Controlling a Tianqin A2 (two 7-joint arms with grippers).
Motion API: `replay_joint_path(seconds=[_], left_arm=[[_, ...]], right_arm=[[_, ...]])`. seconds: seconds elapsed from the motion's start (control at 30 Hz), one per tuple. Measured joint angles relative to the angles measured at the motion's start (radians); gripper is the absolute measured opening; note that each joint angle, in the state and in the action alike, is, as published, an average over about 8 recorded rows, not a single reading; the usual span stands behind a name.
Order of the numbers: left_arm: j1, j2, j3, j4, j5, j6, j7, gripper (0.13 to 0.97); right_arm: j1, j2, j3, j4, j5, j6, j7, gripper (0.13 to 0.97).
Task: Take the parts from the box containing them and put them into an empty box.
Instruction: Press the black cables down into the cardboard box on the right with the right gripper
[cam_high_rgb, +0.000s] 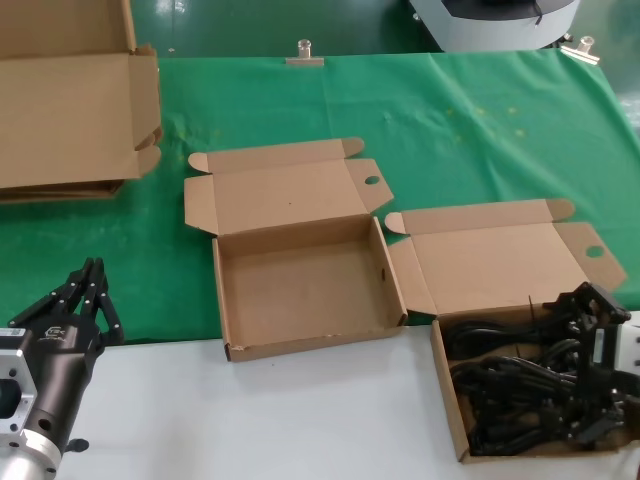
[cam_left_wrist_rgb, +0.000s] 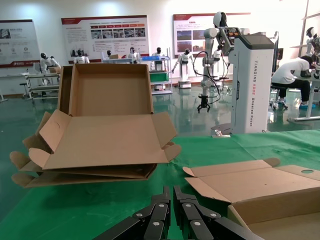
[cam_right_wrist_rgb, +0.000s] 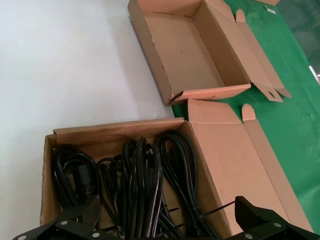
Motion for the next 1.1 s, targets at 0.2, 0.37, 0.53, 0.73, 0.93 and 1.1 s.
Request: replay_joint_path(seconds=[0.2, 0.37, 0.53, 0.73, 0.93, 1.1], left_arm=[[0.0, 0.0, 0.0, 0.0, 0.0, 0.0, 0.0, 0.172], [0.0, 0.0, 0.0, 0.0, 0.0, 0.0, 0.0, 0.172], [0.0, 0.0, 0.0, 0.0, 0.0, 0.0, 0.0, 0.172], [0.0, 0.0, 0.0, 0.0, 0.0, 0.0, 0.0, 0.172], [0.0, 0.0, 0.0, 0.0, 0.0, 0.0, 0.0, 0.172], [0.0, 0.0, 0.0, 0.0, 0.0, 0.0, 0.0, 0.172]], right_arm=[[-0.013, -0.021, 0.017, -0.006, -0.021, 0.0, -0.009, 0.939], [-0.027, -0.031, 0.03, 0.001, -0.037, -0.002, -0.006, 0.882], [-0.038, -0.037, 0.045, 0.012, -0.052, -0.004, 0.005, 0.847], [-0.048, -0.04, 0.061, 0.02, -0.063, -0.008, 0.012, 0.768], [-0.061, -0.041, 0.075, 0.025, -0.069, -0.01, 0.016, 0.663], [-0.073, -0.042, 0.085, 0.03, -0.072, -0.009, 0.019, 0.529]])
